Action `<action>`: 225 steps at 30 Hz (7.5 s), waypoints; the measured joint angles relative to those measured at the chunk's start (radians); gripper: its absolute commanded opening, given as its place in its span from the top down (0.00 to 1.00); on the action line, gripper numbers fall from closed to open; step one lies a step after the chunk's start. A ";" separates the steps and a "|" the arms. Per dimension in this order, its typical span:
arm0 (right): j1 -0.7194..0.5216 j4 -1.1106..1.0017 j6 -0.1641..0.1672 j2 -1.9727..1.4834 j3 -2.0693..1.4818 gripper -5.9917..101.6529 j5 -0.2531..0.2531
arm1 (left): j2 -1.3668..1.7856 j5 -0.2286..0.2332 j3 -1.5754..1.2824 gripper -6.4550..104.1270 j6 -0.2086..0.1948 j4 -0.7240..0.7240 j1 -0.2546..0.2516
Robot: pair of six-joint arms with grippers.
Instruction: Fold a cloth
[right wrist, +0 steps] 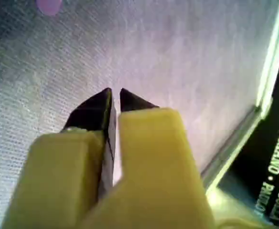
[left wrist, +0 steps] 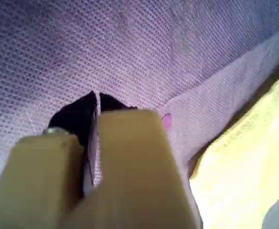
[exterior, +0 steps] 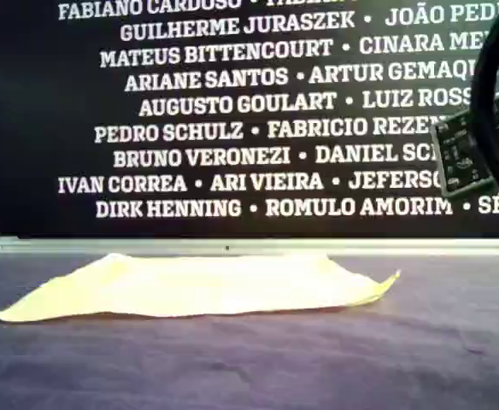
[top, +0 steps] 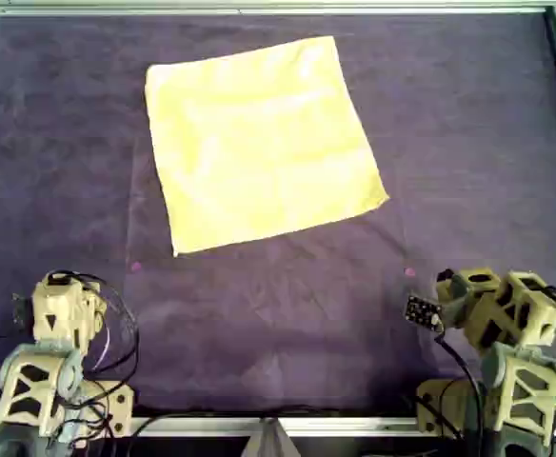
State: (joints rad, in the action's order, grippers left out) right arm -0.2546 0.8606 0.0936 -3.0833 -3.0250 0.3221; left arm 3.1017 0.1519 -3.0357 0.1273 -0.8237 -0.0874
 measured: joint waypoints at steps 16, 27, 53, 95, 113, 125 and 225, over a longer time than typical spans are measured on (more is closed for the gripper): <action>0.000 0.000 -0.006 0.000 0.000 0.88 -0.118 | 0.002 -0.003 0.000 0.92 -0.003 0.000 0.000; 0.006 -0.018 0.000 0.000 0.000 0.72 0.064 | 0.002 -0.005 0.000 0.78 -0.009 0.035 0.000; 0.066 -0.198 0.000 0.000 0.066 0.23 0.215 | -0.002 -0.005 0.061 0.36 -0.011 0.164 -0.388; 0.426 -0.342 0.003 1.678 1.048 0.22 -0.120 | -1.244 -0.005 0.749 0.35 -0.199 0.325 -0.529; 0.426 -0.347 0.003 1.729 1.117 0.22 -0.127 | -1.522 -0.005 0.979 0.35 -0.202 0.339 -0.482; 0.572 -0.348 0.008 1.740 1.181 0.22 -0.149 | -1.522 -0.005 0.994 0.35 -0.202 0.339 -0.482; 0.554 -0.718 -0.003 2.000 1.445 0.95 -0.146 | -1.623 0.003 1.236 0.95 0.015 0.683 -0.333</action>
State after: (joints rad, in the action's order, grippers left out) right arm 0.2991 0.1427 0.0905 -1.0830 -1.5800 0.1764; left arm 1.4788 0.1549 -1.7994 0.1427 -0.1411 -0.4203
